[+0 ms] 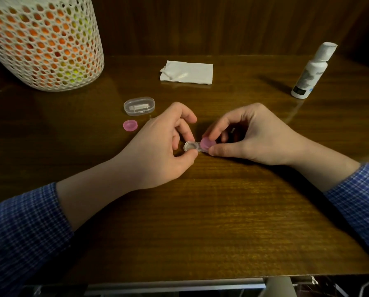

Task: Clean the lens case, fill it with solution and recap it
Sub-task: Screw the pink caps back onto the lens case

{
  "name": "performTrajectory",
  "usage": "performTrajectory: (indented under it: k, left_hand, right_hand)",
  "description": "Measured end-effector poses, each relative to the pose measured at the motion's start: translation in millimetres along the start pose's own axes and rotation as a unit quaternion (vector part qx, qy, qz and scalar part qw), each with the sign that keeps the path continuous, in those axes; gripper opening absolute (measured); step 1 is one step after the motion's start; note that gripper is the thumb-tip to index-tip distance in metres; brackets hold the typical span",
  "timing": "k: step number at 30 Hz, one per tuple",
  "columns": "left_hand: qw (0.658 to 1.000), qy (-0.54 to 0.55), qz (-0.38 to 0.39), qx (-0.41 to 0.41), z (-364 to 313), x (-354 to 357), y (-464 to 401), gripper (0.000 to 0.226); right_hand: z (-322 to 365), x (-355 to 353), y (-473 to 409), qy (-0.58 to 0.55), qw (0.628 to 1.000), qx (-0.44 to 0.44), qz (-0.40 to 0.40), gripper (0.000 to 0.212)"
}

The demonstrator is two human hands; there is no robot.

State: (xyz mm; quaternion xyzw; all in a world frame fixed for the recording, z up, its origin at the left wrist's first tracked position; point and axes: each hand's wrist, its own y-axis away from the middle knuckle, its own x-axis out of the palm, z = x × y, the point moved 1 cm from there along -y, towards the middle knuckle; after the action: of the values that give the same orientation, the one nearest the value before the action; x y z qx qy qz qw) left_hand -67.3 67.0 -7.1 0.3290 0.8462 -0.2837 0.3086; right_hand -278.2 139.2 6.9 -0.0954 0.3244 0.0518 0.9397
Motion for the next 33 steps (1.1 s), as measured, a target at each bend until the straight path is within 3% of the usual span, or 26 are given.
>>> performTrajectory:
  k: [24,33]
  left_hand:
    - [1.0,0.004,0.0,-0.004,0.0,-0.5,-0.8,0.051]
    - [1.0,0.008,0.003,-0.006,-0.1,-0.4,-0.4,0.049]
  right_hand:
    - [7.9,6.0,2.7,0.061,0.998,-0.021,-0.016,0.022]
    - [4.9,5.0,2.4,0.034,0.999,-0.031,0.0,0.006]
